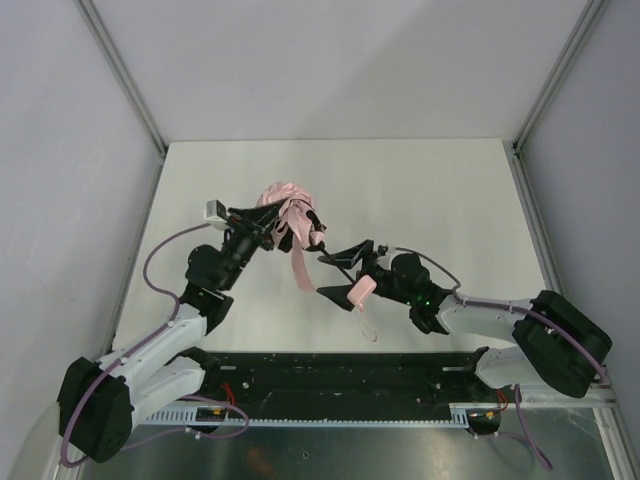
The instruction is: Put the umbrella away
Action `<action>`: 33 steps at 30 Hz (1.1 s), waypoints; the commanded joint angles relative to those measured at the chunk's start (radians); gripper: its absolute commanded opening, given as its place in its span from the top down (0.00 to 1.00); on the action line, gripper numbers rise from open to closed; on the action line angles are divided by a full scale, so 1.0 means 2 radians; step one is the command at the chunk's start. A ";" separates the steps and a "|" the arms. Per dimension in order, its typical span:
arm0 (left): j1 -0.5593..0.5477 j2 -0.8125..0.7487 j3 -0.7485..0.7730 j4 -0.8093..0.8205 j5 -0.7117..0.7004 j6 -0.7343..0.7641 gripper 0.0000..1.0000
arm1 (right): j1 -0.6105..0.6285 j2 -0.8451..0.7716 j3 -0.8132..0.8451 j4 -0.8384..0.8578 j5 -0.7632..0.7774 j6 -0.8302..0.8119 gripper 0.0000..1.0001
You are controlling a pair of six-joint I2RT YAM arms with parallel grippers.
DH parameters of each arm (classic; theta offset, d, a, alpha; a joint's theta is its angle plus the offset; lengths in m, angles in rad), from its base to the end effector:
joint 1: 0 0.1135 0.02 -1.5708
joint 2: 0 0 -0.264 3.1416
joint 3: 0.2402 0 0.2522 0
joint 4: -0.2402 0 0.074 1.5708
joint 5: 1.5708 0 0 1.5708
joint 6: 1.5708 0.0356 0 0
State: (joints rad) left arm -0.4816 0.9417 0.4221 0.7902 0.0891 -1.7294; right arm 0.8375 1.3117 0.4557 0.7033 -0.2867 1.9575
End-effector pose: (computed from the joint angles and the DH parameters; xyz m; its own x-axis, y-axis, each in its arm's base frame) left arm 0.1869 -0.1013 0.2867 -0.5680 -0.8129 0.1287 0.1491 -0.2554 -0.9553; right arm 0.1700 0.2037 0.2066 -0.7949 0.4449 0.4126 0.4336 -0.0592 0.8992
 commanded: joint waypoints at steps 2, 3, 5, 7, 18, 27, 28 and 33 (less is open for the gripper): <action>-0.002 -0.016 0.027 0.045 -0.001 -0.016 1.00 | 0.014 0.001 0.009 0.062 0.005 0.034 0.16; -0.002 -0.014 0.029 0.045 0.001 -0.016 1.00 | 0.012 -0.007 0.009 0.045 0.004 0.020 0.15; -0.002 -0.009 0.035 0.046 0.008 -0.013 1.00 | 0.004 -0.028 0.010 0.015 0.006 -0.025 0.12; -0.002 -0.007 0.039 0.045 0.016 0.001 1.00 | -0.026 -0.047 0.030 -0.017 -0.017 -0.139 0.08; -0.019 -0.031 0.006 -0.053 0.051 0.149 1.00 | -0.211 -0.122 0.194 -0.338 -0.231 -0.719 0.01; -0.021 -0.013 -0.009 -0.103 0.039 0.261 1.00 | -0.137 -0.047 0.255 -0.258 -0.223 -0.686 0.01; -0.021 -0.013 -0.008 -0.115 0.031 0.262 1.00 | -0.115 -0.047 0.267 -0.291 -0.184 -0.722 0.01; -0.021 -0.030 0.034 -0.281 -0.032 0.272 1.00 | -0.076 -0.023 0.292 -0.369 -0.090 -0.787 0.01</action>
State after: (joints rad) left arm -0.5175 0.9237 0.4065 0.4297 0.1329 -1.2392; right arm 0.6586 1.2419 0.9657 0.0669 -0.6079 0.5190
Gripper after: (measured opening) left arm 0.376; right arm 0.992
